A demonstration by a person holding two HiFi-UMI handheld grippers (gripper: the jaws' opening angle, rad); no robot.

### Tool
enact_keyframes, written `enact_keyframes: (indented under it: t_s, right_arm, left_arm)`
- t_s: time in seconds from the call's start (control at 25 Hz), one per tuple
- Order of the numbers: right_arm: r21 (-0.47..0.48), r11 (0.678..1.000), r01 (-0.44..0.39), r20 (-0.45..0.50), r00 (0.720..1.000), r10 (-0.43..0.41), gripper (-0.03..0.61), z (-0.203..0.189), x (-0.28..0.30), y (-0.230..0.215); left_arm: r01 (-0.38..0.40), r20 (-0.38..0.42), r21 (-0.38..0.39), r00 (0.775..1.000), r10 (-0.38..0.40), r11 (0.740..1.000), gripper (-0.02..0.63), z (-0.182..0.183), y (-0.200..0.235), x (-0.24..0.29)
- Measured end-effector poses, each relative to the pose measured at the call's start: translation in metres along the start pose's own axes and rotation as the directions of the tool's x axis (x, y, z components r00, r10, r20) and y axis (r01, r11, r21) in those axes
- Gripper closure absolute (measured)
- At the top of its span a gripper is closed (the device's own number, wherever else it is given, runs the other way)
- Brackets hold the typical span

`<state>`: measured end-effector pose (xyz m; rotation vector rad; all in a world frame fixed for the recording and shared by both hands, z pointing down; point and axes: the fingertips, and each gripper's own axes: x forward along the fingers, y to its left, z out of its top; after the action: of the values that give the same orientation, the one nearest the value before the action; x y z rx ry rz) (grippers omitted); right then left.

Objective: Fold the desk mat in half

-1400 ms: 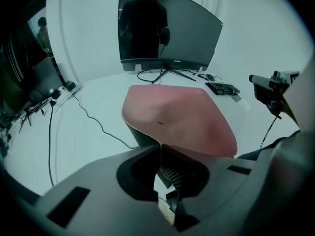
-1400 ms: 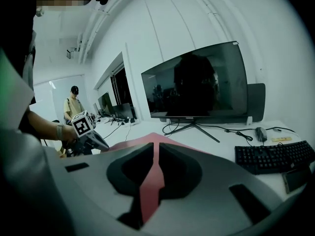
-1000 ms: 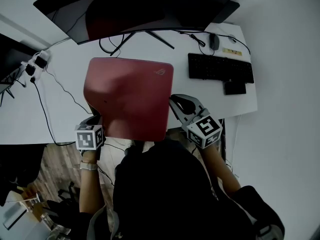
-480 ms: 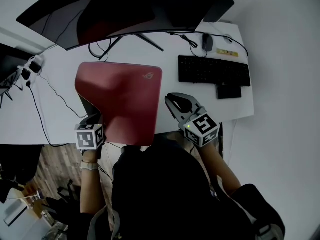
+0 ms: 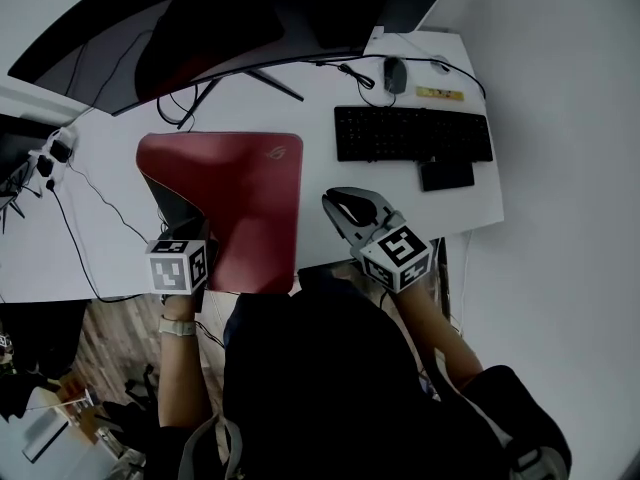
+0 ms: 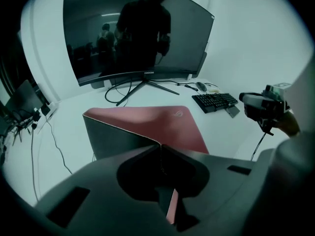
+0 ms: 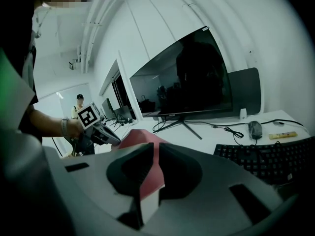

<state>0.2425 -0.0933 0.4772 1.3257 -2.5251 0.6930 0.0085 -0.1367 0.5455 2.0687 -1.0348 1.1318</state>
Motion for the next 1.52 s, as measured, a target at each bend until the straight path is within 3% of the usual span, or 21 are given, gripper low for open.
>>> enact_keyframes:
  t_s: [0.4,0.68,1.24,1.52]
  right_arm:
    - [0.041,0.998,0.056,0.0,0.998,-0.056,0.537,-0.012,-0.01,0.01]
    - [0.104,0.99,0.09,-0.006,0.996,-0.09,0.537,-0.018,0.0,0.03]
    - [0.225,0.965,0.136,-0.046,0.991,-0.129,0.534,-0.048,0.04,0.058]
    - [0.301,0.946,0.123,-0.092,0.991,-0.099,0.468,-0.069,0.072,0.07]
  left_arm:
    - [0.109,0.029,0.069,0.993,-0.111,0.992,0.589,0.034,-0.033,0.018]
    - [0.193,0.024,0.101,0.98,-0.196,0.976,0.589,0.048,-0.033,0.031]
    - [0.349,0.024,0.144,0.934,-0.356,0.926,0.589,0.084,-0.047,0.052]
    - [0.395,0.027,0.156,0.914,-0.404,0.905,0.589,0.1,-0.051,0.06]
